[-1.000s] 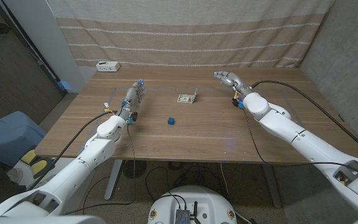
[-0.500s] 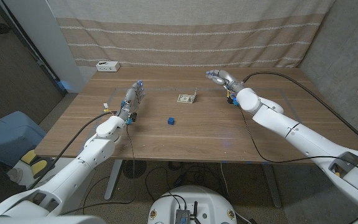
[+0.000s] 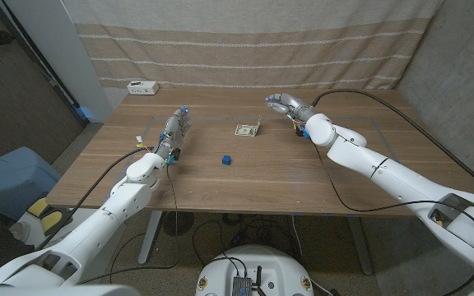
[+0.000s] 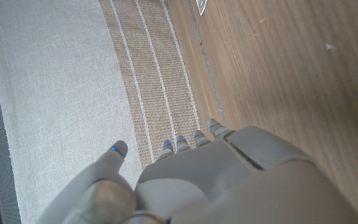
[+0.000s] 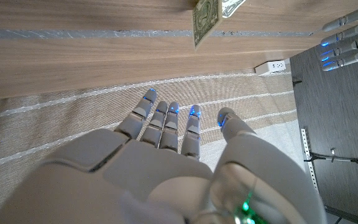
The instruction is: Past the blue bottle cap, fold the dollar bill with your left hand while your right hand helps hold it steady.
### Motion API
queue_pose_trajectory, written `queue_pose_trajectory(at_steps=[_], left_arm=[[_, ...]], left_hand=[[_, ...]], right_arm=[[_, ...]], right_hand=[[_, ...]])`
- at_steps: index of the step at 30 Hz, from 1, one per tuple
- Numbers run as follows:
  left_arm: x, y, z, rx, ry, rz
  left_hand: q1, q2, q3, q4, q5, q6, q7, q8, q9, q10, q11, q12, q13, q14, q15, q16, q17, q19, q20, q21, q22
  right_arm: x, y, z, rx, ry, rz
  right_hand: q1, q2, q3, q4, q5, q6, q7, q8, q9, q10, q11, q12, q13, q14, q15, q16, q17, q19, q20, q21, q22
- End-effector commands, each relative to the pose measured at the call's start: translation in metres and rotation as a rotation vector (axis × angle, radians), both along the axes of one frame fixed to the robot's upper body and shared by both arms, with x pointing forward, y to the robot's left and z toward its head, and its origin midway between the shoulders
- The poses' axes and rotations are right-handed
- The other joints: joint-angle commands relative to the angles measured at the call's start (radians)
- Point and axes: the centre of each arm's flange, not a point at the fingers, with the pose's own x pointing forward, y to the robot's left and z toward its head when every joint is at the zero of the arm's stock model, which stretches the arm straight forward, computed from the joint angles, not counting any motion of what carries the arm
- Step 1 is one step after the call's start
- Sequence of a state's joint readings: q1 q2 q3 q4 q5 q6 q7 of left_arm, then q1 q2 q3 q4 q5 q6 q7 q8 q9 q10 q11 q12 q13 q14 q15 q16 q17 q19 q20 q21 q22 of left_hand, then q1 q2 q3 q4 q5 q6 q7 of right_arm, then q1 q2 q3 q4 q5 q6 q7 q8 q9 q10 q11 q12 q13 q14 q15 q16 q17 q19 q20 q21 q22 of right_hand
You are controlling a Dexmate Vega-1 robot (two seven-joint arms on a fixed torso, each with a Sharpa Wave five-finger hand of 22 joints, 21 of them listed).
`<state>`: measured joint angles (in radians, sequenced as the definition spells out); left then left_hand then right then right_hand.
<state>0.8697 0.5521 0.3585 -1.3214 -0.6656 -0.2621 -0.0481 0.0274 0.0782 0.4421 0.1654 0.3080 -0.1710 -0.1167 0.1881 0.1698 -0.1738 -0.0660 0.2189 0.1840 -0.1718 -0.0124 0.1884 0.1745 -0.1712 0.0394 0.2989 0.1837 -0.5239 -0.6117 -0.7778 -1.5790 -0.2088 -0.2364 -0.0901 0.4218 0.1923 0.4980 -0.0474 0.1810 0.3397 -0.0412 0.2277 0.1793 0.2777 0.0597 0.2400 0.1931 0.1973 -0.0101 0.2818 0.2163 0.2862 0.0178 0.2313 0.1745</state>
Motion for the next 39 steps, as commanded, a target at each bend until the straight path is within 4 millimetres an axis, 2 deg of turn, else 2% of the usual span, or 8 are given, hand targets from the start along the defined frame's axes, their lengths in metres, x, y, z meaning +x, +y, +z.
queue_pose_trajectory(at_steps=[1,30,36,39], left_arm=[[-0.001,-0.002,0.001,0.002,0.003,-0.002],[-0.004,-0.001,-0.002,-0.001,0.012,0.007],[-0.004,-0.001,-0.004,-0.002,0.02,0.007],[-0.004,-0.001,-0.004,-0.003,0.022,0.007]], left_hand=[[0.007,0.05,-0.004,-0.001,0.004,-0.206,-0.011,-0.001,0.006,-0.221,0.006,-0.004,0.002,-0.217,0.0,-0.002,0.004,-0.07,0.004,-0.006,0.004],[0.007,0.05,-0.009,-0.001,0.008,-0.209,-0.01,-0.004,0.006,-0.224,0.0,-0.009,0.003,-0.22,-0.003,-0.004,0.004,-0.069,0.004,-0.014,0.004],[0.007,0.05,-0.01,-0.001,0.009,-0.211,-0.01,-0.005,0.006,-0.225,-0.001,-0.01,0.003,-0.221,-0.004,-0.005,0.004,-0.068,0.004,-0.015,0.004],[0.007,0.05,-0.011,-0.001,0.009,-0.213,-0.011,-0.005,0.006,-0.227,-0.003,-0.011,0.003,-0.222,-0.004,-0.005,0.004,-0.069,0.003,-0.017,0.004]], right_arm=[[0.004,0.014,-0.004,-0.113,0.002,-0.026],[0.013,0.033,-0.015,-0.214,0.033,-0.009],[0.013,0.036,-0.018,-0.23,0.041,-0.003],[0.013,0.037,-0.02,-0.234,0.041,0.0]], right_hand=[[0.016,0.003,0.014,-0.001,0.001,0.015,-0.003,0.0,0.005,0.016,-0.001,-0.001,0.002,0.005,-0.007,0.0,0.003,0.009,-0.002,-0.001,0.005],[0.038,0.006,0.032,-0.001,-0.001,0.056,-0.006,-0.001,0.006,0.043,-0.015,-0.001,0.002,0.013,-0.019,0.003,0.006,0.019,-0.012,-0.003,0.004],[0.042,0.005,0.035,0.0,-0.002,0.062,-0.006,-0.003,0.006,0.052,-0.022,0.0,0.002,0.012,-0.021,0.003,0.007,0.02,-0.016,-0.004,0.004],[0.045,0.006,0.037,0.0,-0.002,0.067,-0.007,-0.004,0.006,0.06,-0.035,0.001,0.002,0.011,-0.025,0.003,0.008,0.02,-0.017,-0.004,0.004]])
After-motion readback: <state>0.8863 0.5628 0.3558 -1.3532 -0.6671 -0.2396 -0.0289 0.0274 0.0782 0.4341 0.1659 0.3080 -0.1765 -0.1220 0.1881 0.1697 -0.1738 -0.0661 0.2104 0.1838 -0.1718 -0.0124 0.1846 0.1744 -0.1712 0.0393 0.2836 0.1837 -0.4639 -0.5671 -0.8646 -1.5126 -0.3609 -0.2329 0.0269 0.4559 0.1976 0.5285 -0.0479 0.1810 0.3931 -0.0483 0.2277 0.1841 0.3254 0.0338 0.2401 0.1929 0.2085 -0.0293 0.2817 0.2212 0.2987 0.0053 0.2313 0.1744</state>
